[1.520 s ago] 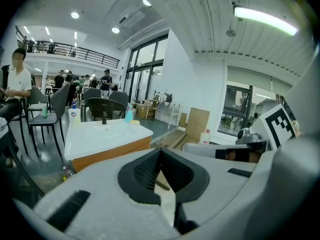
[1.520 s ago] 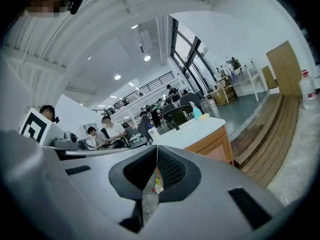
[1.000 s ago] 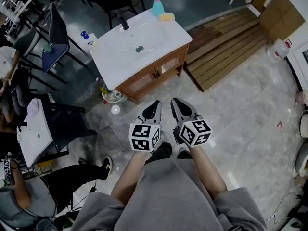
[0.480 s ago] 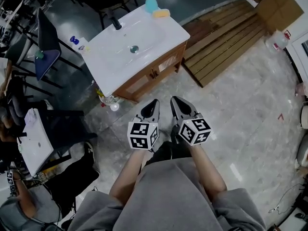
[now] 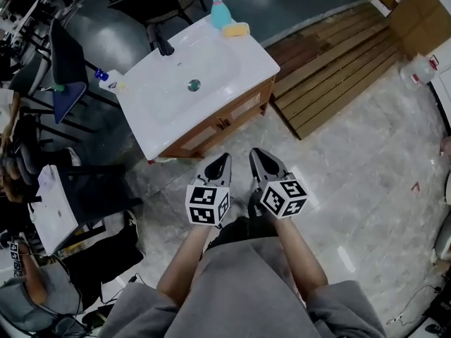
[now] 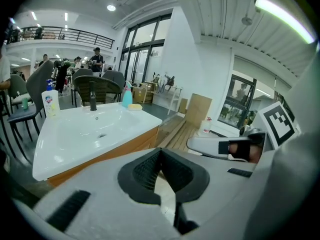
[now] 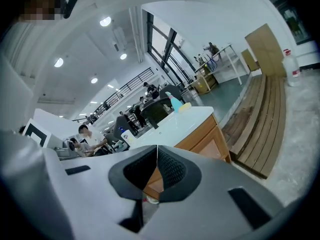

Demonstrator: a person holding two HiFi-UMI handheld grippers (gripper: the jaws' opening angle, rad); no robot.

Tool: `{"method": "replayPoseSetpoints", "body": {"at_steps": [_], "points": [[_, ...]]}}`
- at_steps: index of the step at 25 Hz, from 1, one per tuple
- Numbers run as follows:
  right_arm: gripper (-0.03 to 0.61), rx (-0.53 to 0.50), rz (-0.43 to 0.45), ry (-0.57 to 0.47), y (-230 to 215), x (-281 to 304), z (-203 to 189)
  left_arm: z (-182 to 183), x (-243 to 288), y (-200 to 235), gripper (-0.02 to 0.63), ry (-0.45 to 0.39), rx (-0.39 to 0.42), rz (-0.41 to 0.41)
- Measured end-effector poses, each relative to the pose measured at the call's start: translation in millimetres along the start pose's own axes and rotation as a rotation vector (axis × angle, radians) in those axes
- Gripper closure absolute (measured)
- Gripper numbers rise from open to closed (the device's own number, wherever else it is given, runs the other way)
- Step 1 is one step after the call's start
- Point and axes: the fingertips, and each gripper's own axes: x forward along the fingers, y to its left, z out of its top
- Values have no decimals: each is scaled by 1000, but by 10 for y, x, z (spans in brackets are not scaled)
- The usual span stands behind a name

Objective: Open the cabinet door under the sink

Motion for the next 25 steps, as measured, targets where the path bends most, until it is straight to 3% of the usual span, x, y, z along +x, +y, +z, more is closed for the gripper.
{"method": "replayPoseSetpoints", "body": {"at_steps": [6,13,25], "points": [[568,35,16,25,-272,231,-51,-50,321,109,606,39,3,35],[566,76,-1,37,-544,507,-217,-165,686,221,606,79,36,18],[566,131,-47,48,-789,1061,-703,-553,1131,796,606,144,61,17]]}}
